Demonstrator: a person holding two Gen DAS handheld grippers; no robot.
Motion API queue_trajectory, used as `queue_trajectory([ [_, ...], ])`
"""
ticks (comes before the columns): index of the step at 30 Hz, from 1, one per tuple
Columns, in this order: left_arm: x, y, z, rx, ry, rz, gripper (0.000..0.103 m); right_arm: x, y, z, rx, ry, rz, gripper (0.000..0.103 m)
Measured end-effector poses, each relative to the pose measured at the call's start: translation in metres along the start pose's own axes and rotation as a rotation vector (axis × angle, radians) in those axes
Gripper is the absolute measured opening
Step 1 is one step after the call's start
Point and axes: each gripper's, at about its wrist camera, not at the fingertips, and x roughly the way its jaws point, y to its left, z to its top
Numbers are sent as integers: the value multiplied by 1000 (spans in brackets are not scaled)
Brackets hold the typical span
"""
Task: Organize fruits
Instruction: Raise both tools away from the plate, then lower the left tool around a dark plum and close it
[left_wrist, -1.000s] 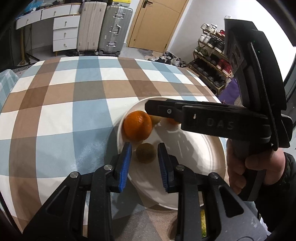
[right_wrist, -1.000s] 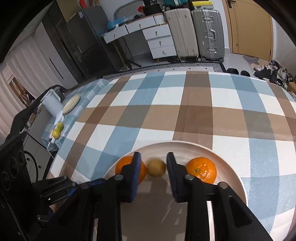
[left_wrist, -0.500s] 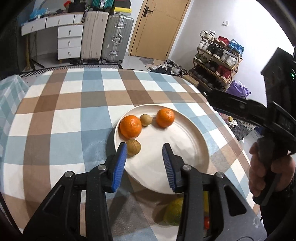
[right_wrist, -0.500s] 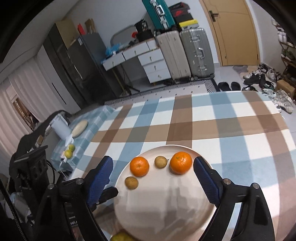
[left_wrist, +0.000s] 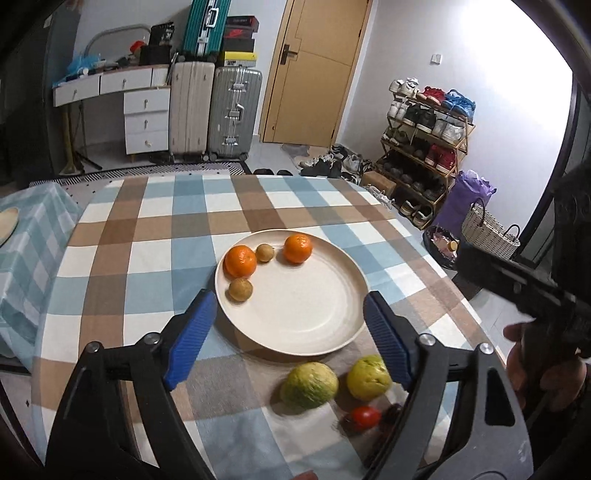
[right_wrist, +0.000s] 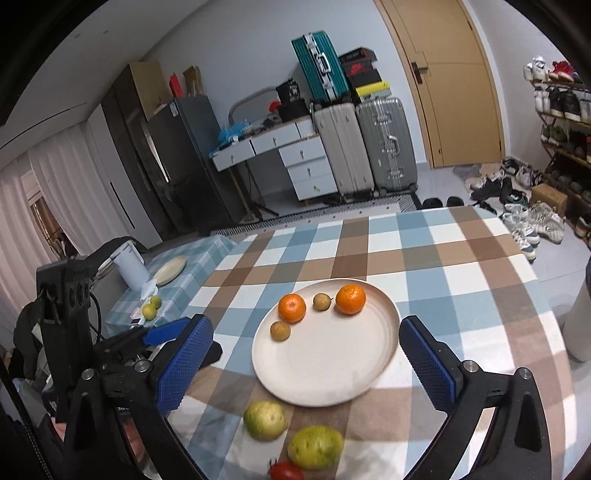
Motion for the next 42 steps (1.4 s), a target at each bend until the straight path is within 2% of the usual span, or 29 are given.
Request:
queue_trajectory([
  [6, -32, -23, -16, 24, -30, 23, 93, -36, 6, -22, -14, -24, -15, 103],
  [7, -37, -26, -19, 25, -36, 22, 100, -41, 7, -25, -16, -27, -21, 103],
  [8, -43, -28, -23, 23, -45, 26, 102, -46, 8, -28, -18, -29, -27, 103],
  [16, -73, -41, -61, 24, -43, 30, 102, -79, 14, -57, -11, -49, -45, 103],
  [21, -81, -43, -85, 14, -19, 41, 102, -88, 14, -77, 4, -27, -48, 103],
  [26, -75, -44, -103, 18, 17, 23, 102, -94, 15, -93, 4, -5, -40, 103],
  [33, -50, -57, -127, 61, 106, -20, 102, -94, 11, -113, 18, 27, -46, 103],
  [39, -25, -62, -143, 81, 184, -38, 102, -85, -3, -126, 60, 57, -57, 103],
  [42, -16, -63, -149, 80, 221, -75, 102, -77, -9, -133, 77, 75, -57, 103],
])
